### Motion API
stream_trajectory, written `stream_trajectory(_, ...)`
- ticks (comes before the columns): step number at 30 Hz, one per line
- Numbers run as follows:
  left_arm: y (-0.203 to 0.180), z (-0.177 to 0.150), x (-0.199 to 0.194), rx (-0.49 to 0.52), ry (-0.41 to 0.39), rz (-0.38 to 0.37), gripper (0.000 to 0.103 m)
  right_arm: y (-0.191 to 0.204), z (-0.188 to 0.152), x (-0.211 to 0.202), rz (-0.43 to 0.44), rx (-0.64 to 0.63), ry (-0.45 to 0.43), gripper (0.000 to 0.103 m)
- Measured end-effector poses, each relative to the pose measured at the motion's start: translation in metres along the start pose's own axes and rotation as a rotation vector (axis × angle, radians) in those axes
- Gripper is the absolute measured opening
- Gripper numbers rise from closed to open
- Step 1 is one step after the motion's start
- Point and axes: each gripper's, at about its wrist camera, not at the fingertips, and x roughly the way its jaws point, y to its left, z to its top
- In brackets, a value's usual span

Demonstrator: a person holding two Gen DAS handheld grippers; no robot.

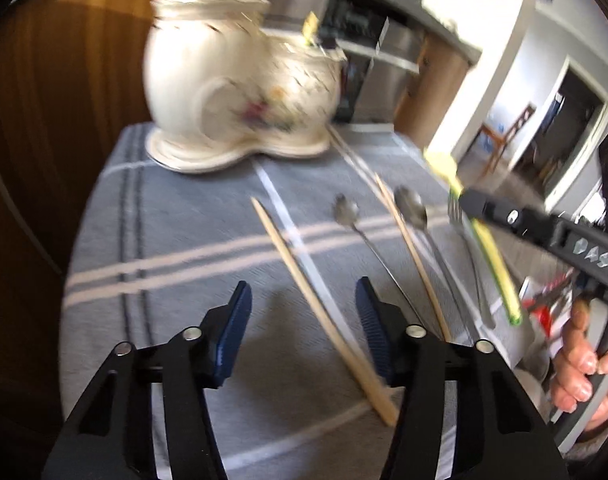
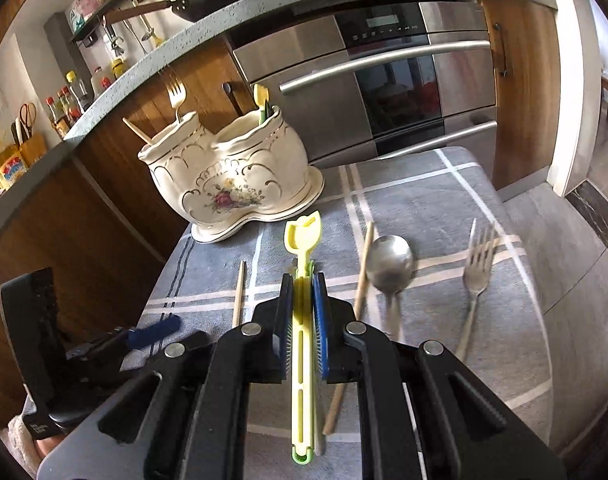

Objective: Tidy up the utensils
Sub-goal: 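Grasp the yellow plastic utensil with the right tool while the left tool grasps a wooden chopstick, then carry the chopstick and yellow utensil up to the ceramic holder with both tools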

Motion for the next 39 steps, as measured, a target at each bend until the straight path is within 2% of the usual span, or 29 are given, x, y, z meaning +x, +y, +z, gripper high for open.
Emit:
stream_trajectory(3, -0.012, -0.001, 0.016, 0.003, 0.092, 0.03, 0.044, -0.008, -0.001, -0.004, 0.011, 0.012, -0.006, 0.01)
stream_trajectory(10, -0.033, -0.002, 0.027, 0.099, 0.128, 0.182, 0.037, -0.022, 0.001, -0.01, 0.037, 0.032, -0.032, 0.01)
stream_trajectory(13, -0.032, 0.002, 0.029, 0.135, 0.135, 0.201, 0.029, -0.026, 0.001, -0.01, 0.047, 0.039, -0.035, 0.01)
stream_trajectory(15, -0.027, 0.005, 0.031, 0.156, 0.136, 0.213, 0.019, -0.028, 0.0, -0.011, 0.052, 0.045, -0.039, 0.01)
stream_trajectory(17, -0.022, 0.009, 0.032, 0.175, 0.141, 0.2, 0.014, -0.03, 0.0, -0.013, 0.057, 0.048, -0.043, 0.01)
stream_trajectory(22, -0.011, 0.012, 0.031, 0.151, 0.18, 0.145, 0.007, -0.031, 0.0, -0.017, 0.058, 0.041, -0.054, 0.01)
stream_trajectory(26, 0.0, 0.012, 0.027, 0.093, 0.17, 0.077, 0.006, -0.03, -0.001, -0.016, 0.06, 0.041, -0.052, 0.01)
stream_trajectory(30, 0.006, 0.011, 0.009, 0.064, 0.102, 0.02, 0.006, -0.026, -0.001, -0.017, 0.061, 0.031, -0.053, 0.01)
stream_trajectory(36, 0.014, 0.026, -0.031, 0.027, -0.064, -0.08, 0.006, -0.014, 0.007, -0.014, 0.073, 0.005, -0.063, 0.01)
stream_trajectory(39, 0.014, 0.036, -0.054, 0.042, -0.158, -0.092, 0.006, -0.005, 0.017, -0.014, 0.086, -0.019, -0.089, 0.01)
